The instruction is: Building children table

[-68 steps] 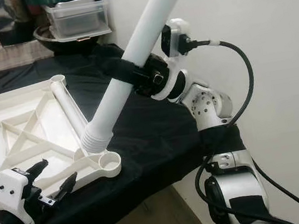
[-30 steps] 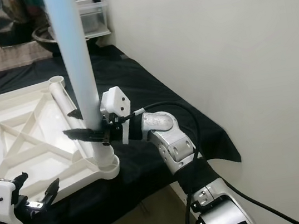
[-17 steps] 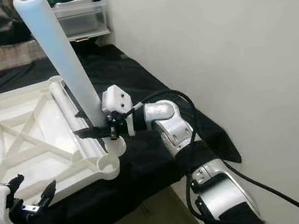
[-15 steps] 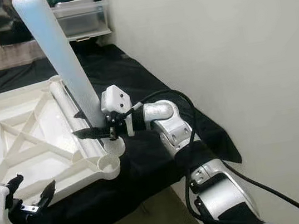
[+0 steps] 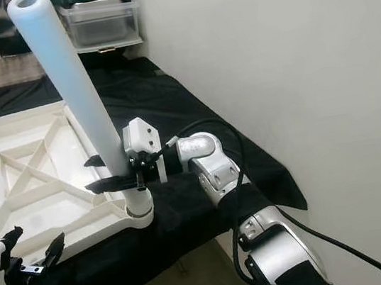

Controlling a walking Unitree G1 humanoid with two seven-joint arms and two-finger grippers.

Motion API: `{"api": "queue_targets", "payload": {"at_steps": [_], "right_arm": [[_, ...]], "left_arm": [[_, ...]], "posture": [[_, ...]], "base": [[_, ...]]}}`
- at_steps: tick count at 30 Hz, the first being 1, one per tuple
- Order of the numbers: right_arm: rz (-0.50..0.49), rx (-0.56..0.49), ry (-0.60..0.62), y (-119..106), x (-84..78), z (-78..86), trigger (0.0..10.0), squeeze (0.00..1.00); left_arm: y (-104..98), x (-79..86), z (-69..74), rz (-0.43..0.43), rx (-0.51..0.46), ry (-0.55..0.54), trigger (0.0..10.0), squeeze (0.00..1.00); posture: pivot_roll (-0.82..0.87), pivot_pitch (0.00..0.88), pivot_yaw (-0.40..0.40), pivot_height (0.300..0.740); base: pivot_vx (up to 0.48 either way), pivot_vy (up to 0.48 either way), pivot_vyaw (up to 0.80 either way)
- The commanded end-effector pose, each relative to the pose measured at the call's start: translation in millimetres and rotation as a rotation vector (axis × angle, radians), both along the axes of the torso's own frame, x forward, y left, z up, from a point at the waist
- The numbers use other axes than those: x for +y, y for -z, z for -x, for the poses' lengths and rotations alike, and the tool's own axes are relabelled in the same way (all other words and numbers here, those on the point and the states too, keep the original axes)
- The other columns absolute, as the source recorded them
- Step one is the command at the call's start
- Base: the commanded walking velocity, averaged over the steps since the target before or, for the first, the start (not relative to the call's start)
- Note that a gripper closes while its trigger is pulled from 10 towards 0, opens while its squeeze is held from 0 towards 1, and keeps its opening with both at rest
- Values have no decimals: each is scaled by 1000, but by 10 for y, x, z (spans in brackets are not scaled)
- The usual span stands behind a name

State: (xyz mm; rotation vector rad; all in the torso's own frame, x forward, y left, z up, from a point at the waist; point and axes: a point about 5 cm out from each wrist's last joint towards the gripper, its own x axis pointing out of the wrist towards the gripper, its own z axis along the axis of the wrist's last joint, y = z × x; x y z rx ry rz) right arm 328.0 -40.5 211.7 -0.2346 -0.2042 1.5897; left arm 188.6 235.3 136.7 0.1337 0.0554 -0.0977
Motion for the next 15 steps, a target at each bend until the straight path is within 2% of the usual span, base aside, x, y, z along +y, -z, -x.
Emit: {"api": "queue_targets", "payload": {"at_steps": [1, 4, 7, 12, 15], "right_arm": [[15, 92, 6, 119, -60, -9, 0, 0], [14, 187, 3, 188, -74, -26, 0, 0], [12, 212, 1, 198, -72, -32, 0, 0], [-6, 317, 46, 272, -19, -99, 0, 0], [-7, 333, 73, 318, -10, -111, 0, 0]], "left_arm": [[-35, 17, 7, -11, -13, 3, 10000, 0], [-41, 27, 22, -9, -16, -5, 10000, 0], [-44, 28, 27, -7, -17, -8, 10000, 0], [-34, 27, 55, -3, -15, -23, 10000, 0], [-36, 31, 65, -7, -15, -32, 10000, 0]], "posture": [[170, 0, -129, 740], [180, 0, -139, 740], [187, 0, -147, 740], [201, 0, -161, 740], [204, 0, -163, 740]], "base": [[0, 0, 0], [0, 0, 0], [0, 0, 0], [0, 0, 0], [0, 0, 0]]}}
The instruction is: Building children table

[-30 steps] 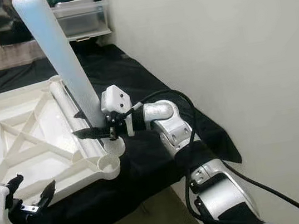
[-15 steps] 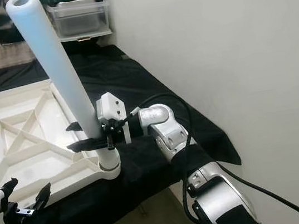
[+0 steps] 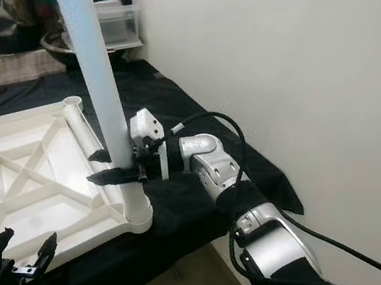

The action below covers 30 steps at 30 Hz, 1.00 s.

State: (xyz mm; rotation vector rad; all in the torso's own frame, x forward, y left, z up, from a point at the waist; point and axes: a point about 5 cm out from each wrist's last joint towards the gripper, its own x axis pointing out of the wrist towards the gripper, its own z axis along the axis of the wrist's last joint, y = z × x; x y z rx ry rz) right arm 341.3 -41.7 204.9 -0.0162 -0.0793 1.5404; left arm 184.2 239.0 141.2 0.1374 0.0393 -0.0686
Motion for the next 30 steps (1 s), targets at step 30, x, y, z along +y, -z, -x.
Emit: {"api": "queue_targets", "payload": {"at_steps": [30], "right_arm": [[-67, 223, 1268, 608, -483, -87, 0, 0]], "left_arm": [[-27, 124, -82, -33, -18, -56, 10000, 0]], "posture": [[164, 0, -119, 740]], "base": [[0, 0, 0]]}}
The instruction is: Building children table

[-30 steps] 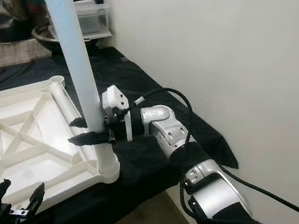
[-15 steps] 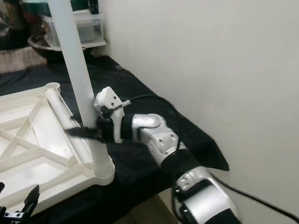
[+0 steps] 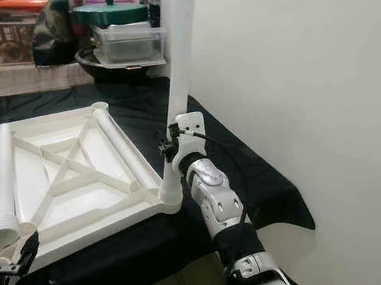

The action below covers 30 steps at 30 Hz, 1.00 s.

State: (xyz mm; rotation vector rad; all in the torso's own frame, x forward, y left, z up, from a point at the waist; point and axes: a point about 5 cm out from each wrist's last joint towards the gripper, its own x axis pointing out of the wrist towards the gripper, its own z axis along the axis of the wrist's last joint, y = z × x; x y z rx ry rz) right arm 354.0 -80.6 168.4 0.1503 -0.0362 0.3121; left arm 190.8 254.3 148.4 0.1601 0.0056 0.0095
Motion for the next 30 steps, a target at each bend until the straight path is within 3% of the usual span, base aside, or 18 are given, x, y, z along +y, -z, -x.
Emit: {"api": "queue_targets", "payload": {"at_steps": [1, 2, 5, 6, 11, 13, 17, 19, 20, 21, 22, 24, 29, 30], "right_arm": [[36, 98, 22, 238, -50, 42, 4471, 0], [40, 103, 19, 237, -26, 43, 10000, 0], [39, 114, 20, 230, -5, 51, 10000, 0], [24, 109, 18, 199, -6, 54, 10000, 1000], [-12, 7, -7, -99, -67, -2, 10000, 1000], [-12, 7, -7, -99, -67, -2, 10000, 1000], [-15, -99, -49, -437, -226, -112, 10000, 1000], [-17, -116, -82, -497, -242, -121, 10000, 1000], [-8, -135, -140, -556, -249, -119, 10000, 149], [0, -146, -177, -589, -253, -114, 10000, 0], [0, -146, -177, -589, -253, -114, 10000, 0], [49, -121, -309, -569, -304, -135, 10000, 0], [122, -62, -480, -486, -392, -180, 10000, 0], [171, -48, -623, -464, -425, -194, 10000, 0]], "left_arm": [[49, -35, -29, -9, 22, 25, 10000, 0], [53, -38, -35, -8, 23, 29, 10000, 0], [58, -41, -42, -7, 24, 32, 10000, 0], [63, -44, -51, -8, 25, 36, 10000, 0], [62, -37, -74, -9, 24, 43, 10000, 0], [62, -37, -74, -9, 24, 43, 10000, 0], [67, -70, -98, -2, 19, 56, 10000, 0], [68, -80, -102, 0, 18, 58, 10000, 0], [71, -91, -104, 1, 18, 63, 10000, 0], [73, -96, -105, 2, 18, 65, 10000, 0], [73, -96, -105, 2, 18, 65, 10000, 0], [79, -106, -117, 3, 17, 70, 10000, 0], [86, -130, -141, 5, 15, 79, 10000, 0], [92, -150, -163, 7, 13, 87, 10000, 0]], "posture": [[157, 0, -114, 740], [155, 0, -113, 740], [151, 0, -109, 740], [149, 0, -109, 740], [134, 0, -105, 740], [134, 0, -105, 740], [128, 0, -109, 740], [126, 0, -108, 740], [123, 0, -109, 740], [123, 0, -109, 740], [123, 0, -109, 740], [119, 0, -115, 740], [117, 0, -117, 740], [113, 0, -117, 740]], "base": [[0, 0, 0], [0, 0, 0], [0, 0, 0], [0, 0, 0], [0, 0, 0], [0, 0, 0], [0, 0, 0], [0, 0, 0], [0, 0, 0], [0, 0, 0], [0, 0, 0], [0, 0, 0], [0, 0, 0], [0, 0, 0]]}}
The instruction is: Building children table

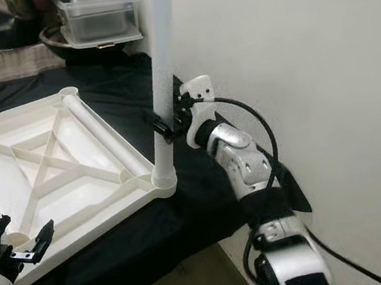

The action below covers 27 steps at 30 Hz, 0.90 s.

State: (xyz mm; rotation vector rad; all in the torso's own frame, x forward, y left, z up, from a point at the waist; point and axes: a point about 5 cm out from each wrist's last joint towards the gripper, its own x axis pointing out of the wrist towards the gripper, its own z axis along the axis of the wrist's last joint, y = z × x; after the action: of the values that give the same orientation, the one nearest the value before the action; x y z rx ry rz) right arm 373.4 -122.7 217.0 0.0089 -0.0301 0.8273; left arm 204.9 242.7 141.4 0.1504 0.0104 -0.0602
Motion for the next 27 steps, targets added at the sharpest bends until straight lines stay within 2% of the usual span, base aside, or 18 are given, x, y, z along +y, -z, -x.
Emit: {"api": "queue_targets", "payload": {"at_steps": [1, 4, 12, 15, 16, 17, 19, 20, 21, 23, 27], "right_arm": [[36, 6, -110, 22, -3, 1, 10000, 0], [54, 37, -217, 42, -6, -14, 10000, 0], [86, 29, -155, 4, 16, -186, 10000, 0], [90, 21, -158, -15, 20, -201, 10000, 0], [87, 14, -159, -36, 22, -212, 9490, 0], [83, 5, -155, -64, 21, -223, 4980, 0], [80, -1, -151, -83, 18, -231, 4980, 0], [75, -7, -146, -102, 10, -241, 588, 0], [62, -4, -126, -116, -10, -256, 0, 0], [62, -4, -126, -116, -10, -256, 0, 0], [10, 12, -38, -120, -89, -298, 0, 0]], "left_arm": [[22, -33, -22, -3, 3, 18, 10000, 0], [27, -43, -39, -2, 2, 23, 10000, 0], [15, -109, -43, 7, -13, 45, 10000, 0], [21, -112, -34, 7, -12, 46, 10000, 0], [28, -115, -27, 8, -11, 47, 10000, 0], [33, -122, -21, 9, -10, 46, 10000, 0], [35, -126, -17, 10, -9, 46, 10000, 0], [40, -133, -14, 13, -9, 46, 10000, 0], [45, -139, -13, 14, -8, 47, 10000, 0], [45, -139, -13, 14, -8, 47, 10000, 0], [54, -155, -13, 17, -7, 51, 10000, 0]], "posture": [[113, 0, -117, 740], [113, 0, -119, 740], [150, 0, -152, 740], [150, 0, -152, 740], [153, 0, -157, 740], [155, 0, -160, 740], [155, 0, -161, 740], [155, 0, -162, 740], [154, 0, -163, 740], [154, 0, -163, 740], [152, 0, -162, 740]], "base": [[0, 0, 0], [0, 0, 0], [0, 0, 0], [0, 0, 0], [0, 0, 0], [0, 0, 0], [0, 0, 0], [0, 0, 0], [0, 0, 0], [0, 0, 0], [0, 0, 0]]}}
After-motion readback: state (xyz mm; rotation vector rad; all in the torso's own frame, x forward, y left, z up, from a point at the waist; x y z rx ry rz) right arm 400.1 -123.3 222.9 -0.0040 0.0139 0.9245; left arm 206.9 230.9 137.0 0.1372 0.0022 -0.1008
